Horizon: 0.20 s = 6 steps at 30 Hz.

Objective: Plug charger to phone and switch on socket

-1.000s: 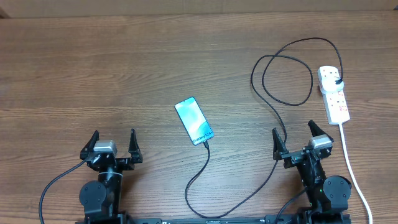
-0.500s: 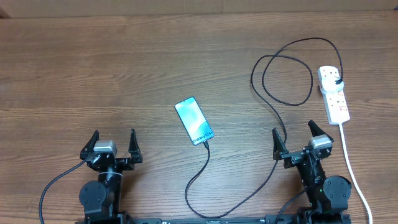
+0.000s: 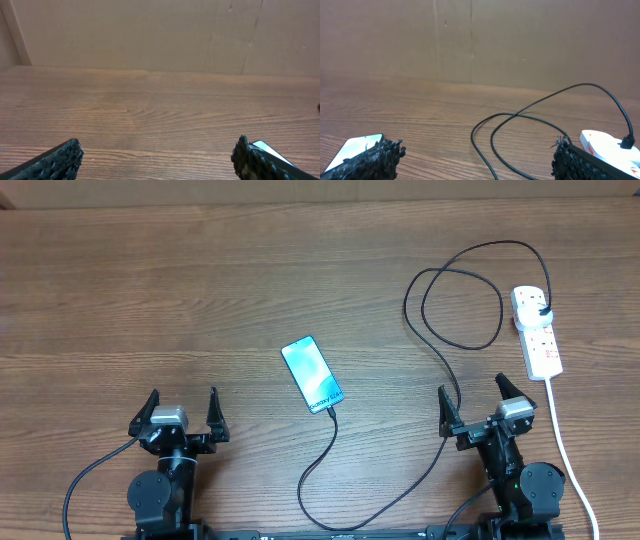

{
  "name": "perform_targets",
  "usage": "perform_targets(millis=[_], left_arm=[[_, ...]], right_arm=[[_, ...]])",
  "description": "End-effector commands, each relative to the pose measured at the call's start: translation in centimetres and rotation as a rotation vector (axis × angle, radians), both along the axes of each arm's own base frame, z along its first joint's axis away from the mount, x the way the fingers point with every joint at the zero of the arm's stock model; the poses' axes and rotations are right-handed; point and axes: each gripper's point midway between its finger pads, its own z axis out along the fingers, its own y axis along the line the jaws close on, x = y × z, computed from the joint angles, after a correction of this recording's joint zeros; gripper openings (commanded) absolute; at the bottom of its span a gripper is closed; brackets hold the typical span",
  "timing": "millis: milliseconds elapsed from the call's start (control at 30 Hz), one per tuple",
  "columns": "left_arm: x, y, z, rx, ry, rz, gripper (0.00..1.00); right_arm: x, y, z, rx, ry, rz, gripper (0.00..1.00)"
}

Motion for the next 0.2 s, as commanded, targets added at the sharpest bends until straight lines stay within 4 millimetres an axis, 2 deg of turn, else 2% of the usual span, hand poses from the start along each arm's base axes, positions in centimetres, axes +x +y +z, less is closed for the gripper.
perform_targets(millis=[0, 167], left_arm=[[-0.05, 0.26, -0.01, 0.026, -0.004, 0.01, 1.0], [-0.05, 0.26, -0.01, 0.026, -0.004, 0.01, 1.0]], right_arm=[[-0.01, 0.01, -0.12, -0.001, -0.007, 0.002, 1.0], [-0.01, 0.01, -0.12, -0.001, -0.007, 0.002, 1.0]])
